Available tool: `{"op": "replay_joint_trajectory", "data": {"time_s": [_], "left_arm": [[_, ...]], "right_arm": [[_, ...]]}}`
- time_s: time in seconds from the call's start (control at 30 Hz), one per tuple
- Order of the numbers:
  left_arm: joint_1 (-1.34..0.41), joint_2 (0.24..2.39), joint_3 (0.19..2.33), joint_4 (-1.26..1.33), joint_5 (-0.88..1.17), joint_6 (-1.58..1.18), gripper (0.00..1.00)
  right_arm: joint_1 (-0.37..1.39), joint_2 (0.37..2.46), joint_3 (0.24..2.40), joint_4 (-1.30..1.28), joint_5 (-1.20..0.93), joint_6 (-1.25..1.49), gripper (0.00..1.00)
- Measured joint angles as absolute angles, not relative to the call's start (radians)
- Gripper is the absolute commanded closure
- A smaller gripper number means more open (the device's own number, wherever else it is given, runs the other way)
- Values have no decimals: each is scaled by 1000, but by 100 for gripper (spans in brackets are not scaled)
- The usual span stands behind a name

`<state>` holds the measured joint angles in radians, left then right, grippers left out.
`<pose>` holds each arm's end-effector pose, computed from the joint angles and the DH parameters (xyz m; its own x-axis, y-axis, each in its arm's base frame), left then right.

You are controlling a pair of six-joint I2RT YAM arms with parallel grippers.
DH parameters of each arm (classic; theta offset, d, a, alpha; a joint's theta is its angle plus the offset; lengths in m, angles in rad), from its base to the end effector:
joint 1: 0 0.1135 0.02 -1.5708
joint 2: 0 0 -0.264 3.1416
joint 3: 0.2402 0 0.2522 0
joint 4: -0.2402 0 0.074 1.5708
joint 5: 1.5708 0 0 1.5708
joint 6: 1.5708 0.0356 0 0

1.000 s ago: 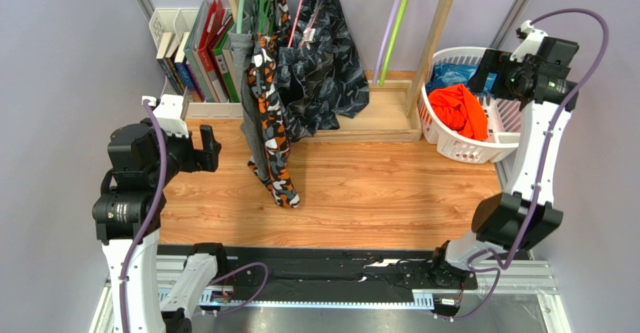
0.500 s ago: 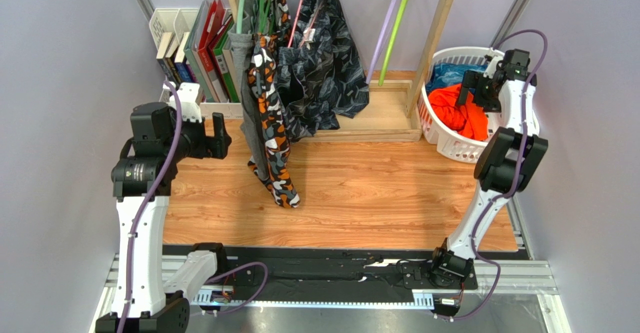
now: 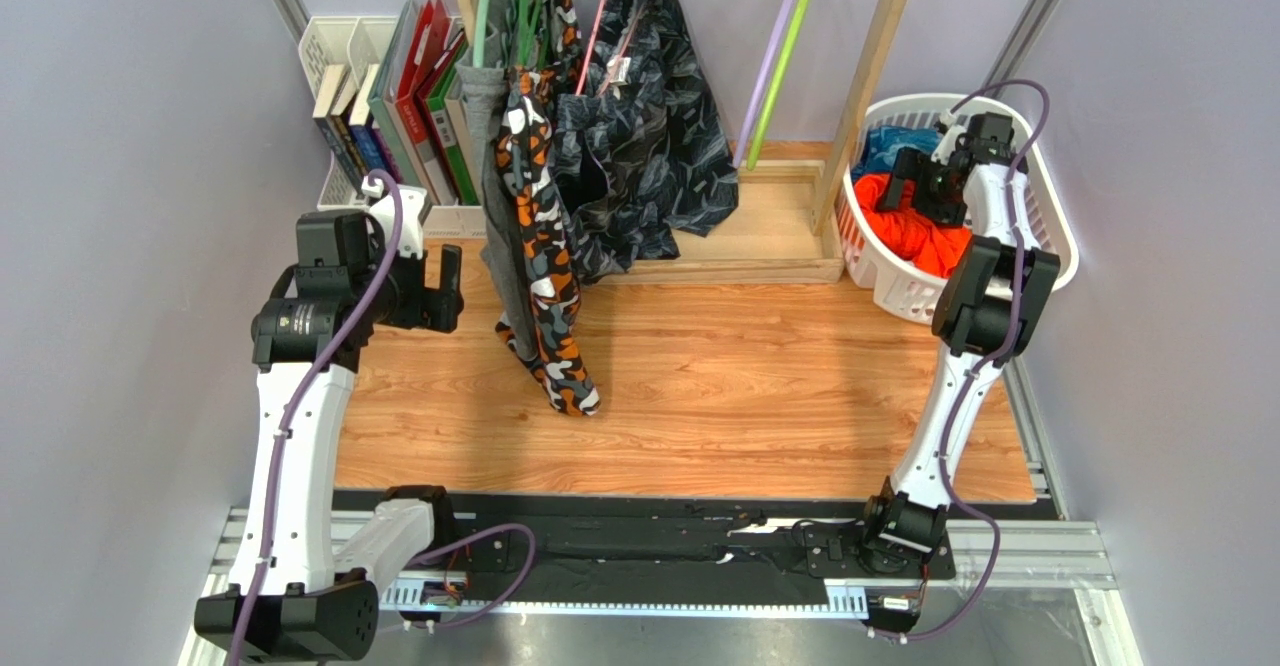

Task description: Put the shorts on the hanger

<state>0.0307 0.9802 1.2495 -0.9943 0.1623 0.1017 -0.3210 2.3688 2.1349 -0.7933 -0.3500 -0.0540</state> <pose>0.1749 -0.0004 0.3834 -0.6502 0.0803 -0.7555 0.1574 0.9871 -0.0306 0.4942 -0.1515 0.2074 -0.8179 0.2185 -0.5323 0.0841 0.9605 0.2651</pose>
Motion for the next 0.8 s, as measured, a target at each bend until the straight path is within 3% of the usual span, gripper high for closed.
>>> {"op": "replay_joint_trajectory", "data": {"time_s": [0.03, 0.07, 0.1, 0.13, 0.43, 0.8], "left_arm": [[31, 980, 1246, -995, 161, 104, 1], [31, 982, 1242, -995, 159, 105, 1], [31, 982, 1239, -997, 156, 108, 1], [31, 983, 1237, -998, 155, 110, 1], [32, 982, 1256, -998, 206, 115, 1], [33, 822, 1297, -877, 570, 138, 2]], "right_arm": [[-321, 2370, 2135, -793, -352, -53, 49], [-322, 2372, 2135, -793, -355, -54, 64], [-324, 2372, 2135, -793, -361, -56, 96], [-326, 2372, 2134, -792, -374, -46, 100], [-377, 2216, 2025, -812, -502, 19, 100], [-478, 1523, 1846, -839, -725, 120, 100]]}}
